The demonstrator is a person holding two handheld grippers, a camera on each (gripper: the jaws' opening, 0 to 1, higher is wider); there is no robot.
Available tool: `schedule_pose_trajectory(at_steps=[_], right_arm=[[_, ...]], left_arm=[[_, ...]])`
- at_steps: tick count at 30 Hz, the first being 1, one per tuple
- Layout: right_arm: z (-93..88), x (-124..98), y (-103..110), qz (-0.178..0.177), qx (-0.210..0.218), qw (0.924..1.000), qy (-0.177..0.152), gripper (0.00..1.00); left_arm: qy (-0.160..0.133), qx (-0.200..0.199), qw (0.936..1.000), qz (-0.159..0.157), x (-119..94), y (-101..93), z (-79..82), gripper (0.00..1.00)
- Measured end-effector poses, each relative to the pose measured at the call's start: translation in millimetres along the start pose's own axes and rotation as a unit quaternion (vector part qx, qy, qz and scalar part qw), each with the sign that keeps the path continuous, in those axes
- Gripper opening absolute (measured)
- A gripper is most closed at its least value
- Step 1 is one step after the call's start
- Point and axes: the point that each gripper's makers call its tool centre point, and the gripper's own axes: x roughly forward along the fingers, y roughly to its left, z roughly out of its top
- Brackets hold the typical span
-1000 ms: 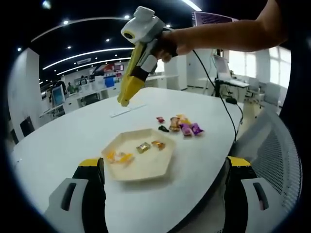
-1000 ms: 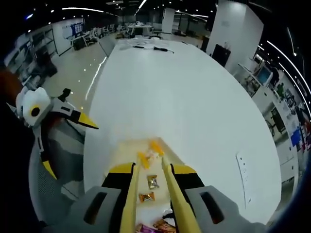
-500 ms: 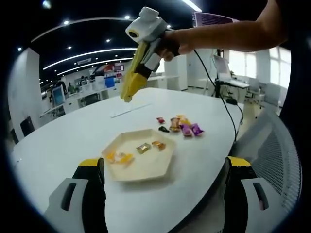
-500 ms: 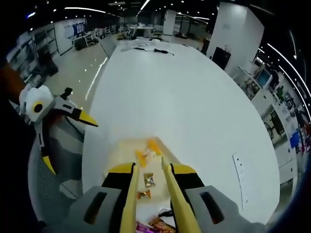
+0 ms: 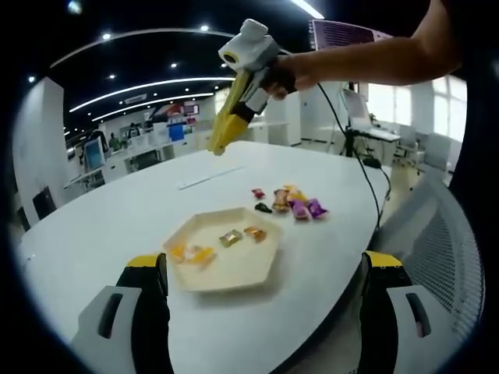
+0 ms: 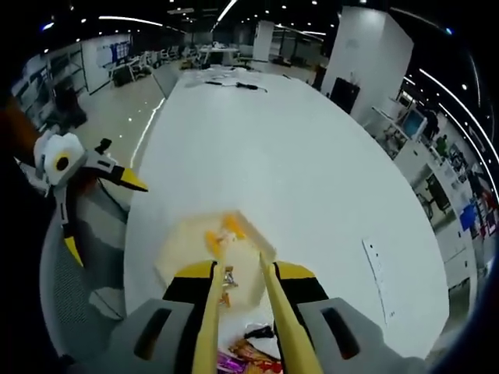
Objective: Place the target food into the container with the food tongs after gripping and lifting it, then release it inside without dropping or visibly crushing the food.
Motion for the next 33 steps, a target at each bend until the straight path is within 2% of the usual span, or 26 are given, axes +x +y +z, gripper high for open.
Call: schedule_pose_trajectory(at_steps=[12,28,33], right_arm=[[-29.0,-16,-20,-0.026,0.015,0.9994,0.015,0.27],[-61.8,-34,-42,-0.04,0.028,0.9986,0.018,0.27],[-77.6,-39,-52,-0.049,0.035,0.9979,0.023,0.28]], left_arm=[[0.0,-0.001,1.0,0.001,0,0.1,0.4,0.99],[0.002,-0.003,1.0,0.0,1,0.4,-0.9,0.99],[0.002,-0.006,1.0,0.002,1,0.6,-0.5,0.99]])
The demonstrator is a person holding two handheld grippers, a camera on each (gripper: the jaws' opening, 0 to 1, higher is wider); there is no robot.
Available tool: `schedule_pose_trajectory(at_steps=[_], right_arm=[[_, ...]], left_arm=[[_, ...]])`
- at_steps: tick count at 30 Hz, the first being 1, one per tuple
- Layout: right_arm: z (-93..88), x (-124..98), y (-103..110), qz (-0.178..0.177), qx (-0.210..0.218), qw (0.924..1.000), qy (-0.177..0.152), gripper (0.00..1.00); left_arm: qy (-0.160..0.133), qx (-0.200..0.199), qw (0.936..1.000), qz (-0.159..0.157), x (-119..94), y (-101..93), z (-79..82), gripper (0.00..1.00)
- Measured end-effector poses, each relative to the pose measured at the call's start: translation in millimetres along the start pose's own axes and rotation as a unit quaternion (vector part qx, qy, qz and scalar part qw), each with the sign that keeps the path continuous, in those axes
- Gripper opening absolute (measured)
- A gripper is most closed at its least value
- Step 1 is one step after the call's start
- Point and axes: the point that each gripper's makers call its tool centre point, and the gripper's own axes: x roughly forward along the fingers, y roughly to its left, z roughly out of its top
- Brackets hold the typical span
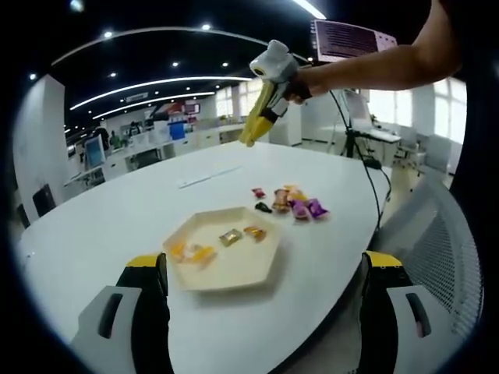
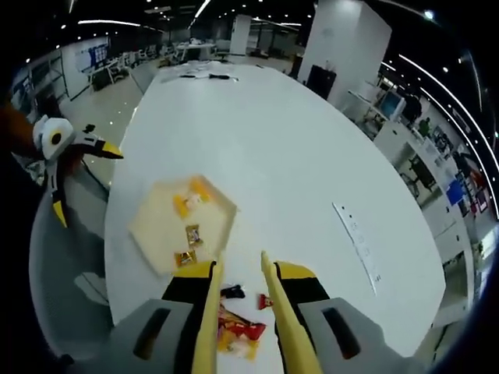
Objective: Place the target food into the container with the food tongs after gripping and lifting it, then release it inside without dropping or visibly crushing the food.
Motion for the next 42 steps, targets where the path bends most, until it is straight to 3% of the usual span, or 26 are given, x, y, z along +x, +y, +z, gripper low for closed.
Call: schedule_pose_trajectory(at_steps=[23,42], right_arm=[[-34.8,-9,-34,-0.027,0.012,0.9996,-0.001,0.28],[-51.9,4,-40,-0.026,0.027,0.9993,-0.003,0.29]], left_arm=[[0.01,-0.004,0.9999,0.001,1,0.8,-4.0,0.99],[0.011,-0.006,0.9999,0.007,1,2.8,-3.9,0.99]])
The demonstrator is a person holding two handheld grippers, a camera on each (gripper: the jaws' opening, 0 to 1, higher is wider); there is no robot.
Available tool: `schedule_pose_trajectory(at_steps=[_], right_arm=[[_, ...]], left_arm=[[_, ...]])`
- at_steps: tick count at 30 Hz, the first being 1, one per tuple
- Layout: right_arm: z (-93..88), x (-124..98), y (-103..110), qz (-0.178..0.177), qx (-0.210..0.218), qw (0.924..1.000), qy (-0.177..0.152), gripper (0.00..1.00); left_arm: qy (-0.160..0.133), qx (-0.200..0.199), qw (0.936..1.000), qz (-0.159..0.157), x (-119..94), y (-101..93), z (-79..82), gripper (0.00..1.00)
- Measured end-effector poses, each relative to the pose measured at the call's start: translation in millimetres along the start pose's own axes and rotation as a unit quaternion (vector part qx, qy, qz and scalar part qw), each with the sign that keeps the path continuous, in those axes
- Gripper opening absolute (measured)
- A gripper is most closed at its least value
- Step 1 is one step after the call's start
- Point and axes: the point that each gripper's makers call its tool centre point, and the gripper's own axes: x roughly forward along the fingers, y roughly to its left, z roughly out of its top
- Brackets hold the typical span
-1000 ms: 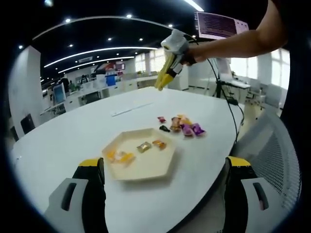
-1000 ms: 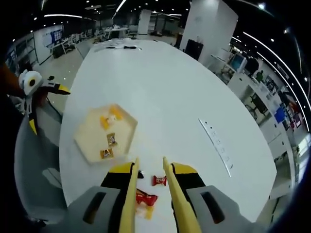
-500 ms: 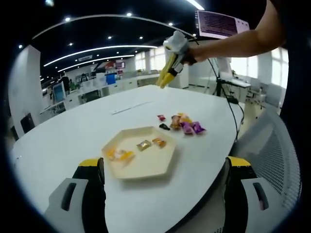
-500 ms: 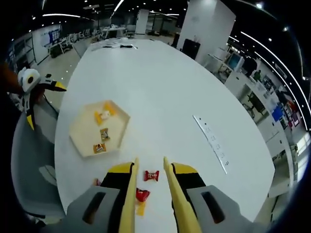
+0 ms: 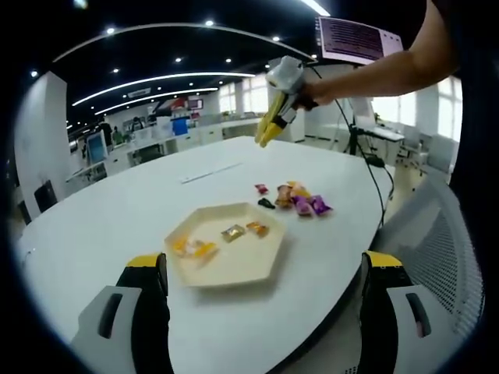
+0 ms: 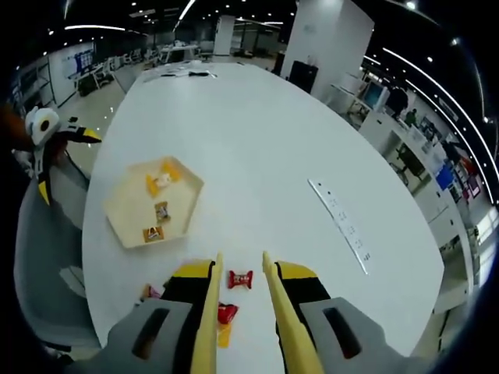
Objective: Place the target food into the container with the food tongs after gripping and lifting it, then release it inside without dropping or visibly crushing the food.
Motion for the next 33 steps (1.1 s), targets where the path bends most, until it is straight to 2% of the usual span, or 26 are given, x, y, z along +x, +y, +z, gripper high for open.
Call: schedule_pose_trajectory(at_steps=[9,33], right_arm=[[-10.6,8,-2,-0.002,0.008,1.0,-0.003,0.28],[-43.6,37,-1,-0.001,0.03,0.9995,0.012,0.28]], left_arm=[[0.001,-0.001,1.0,0.002,0,1.1,-0.6,0.99],[0.005,-0.004,1.0,0.002,1,0.2,-2.1,0.99]])
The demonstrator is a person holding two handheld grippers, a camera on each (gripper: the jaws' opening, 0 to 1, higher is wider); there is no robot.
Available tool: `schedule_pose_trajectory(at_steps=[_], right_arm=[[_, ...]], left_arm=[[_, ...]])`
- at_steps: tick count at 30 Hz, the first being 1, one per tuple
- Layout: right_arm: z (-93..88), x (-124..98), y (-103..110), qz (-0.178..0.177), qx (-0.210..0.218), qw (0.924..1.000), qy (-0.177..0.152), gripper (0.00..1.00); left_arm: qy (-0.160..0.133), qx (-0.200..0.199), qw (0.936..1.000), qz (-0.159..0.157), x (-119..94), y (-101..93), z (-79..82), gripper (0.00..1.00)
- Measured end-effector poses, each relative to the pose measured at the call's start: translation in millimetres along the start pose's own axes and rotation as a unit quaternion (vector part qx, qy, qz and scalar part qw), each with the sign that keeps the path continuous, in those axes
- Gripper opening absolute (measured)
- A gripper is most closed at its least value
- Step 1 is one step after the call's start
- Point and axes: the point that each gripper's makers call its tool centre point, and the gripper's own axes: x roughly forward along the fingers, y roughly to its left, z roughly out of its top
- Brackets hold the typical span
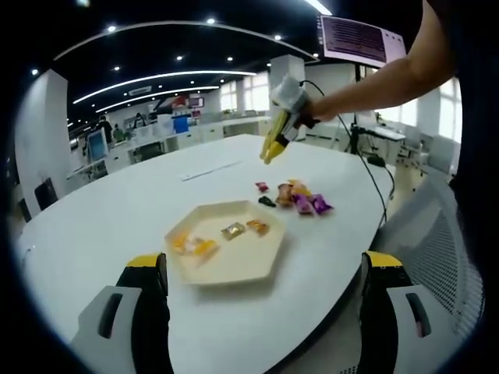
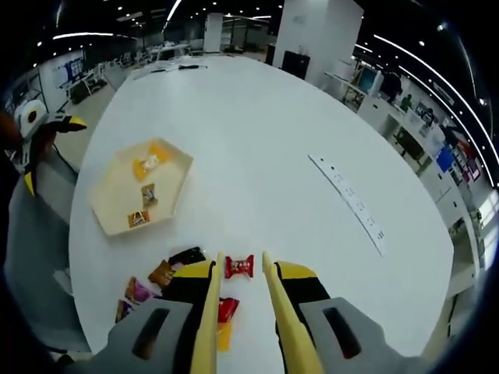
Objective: Place the target food into the container with the food tongs after gripping and lifting it, then release it inside without dropping or visibly crushing the food.
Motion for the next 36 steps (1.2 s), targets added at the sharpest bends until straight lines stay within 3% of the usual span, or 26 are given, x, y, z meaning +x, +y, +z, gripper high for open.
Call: schedule_pose_trajectory(at_steps=[8,18,26,34,36], right_arm=[[-12.6,18,-2,-0.003,0.007,1.0,0.003,0.28],[-15.6,36,-6,-0.004,0.013,0.9999,0.003,0.29],[-28.7,52,-6,-0.002,0.038,0.9992,0.01,0.29],[-34.3,63,2,0.012,0.035,0.9989,0.028,0.28],[-41.4,66,8,0.019,0.024,0.9983,0.049,0.26]], left_arm=[[0.003,-0.002,1.0,-0.001,1,0.2,-2.0,0.99],[0.007,-0.005,1.0,0.001,1,1.4,-3.1,0.99],[0.007,-0.008,0.9999,0.003,1,2.5,-3.4,0.99],[0.007,-0.009,0.9999,0.003,2,3.1,-3.8,0.99],[0.007,-0.01,0.9999,0.003,1,3.1,-3.6,0.99]])
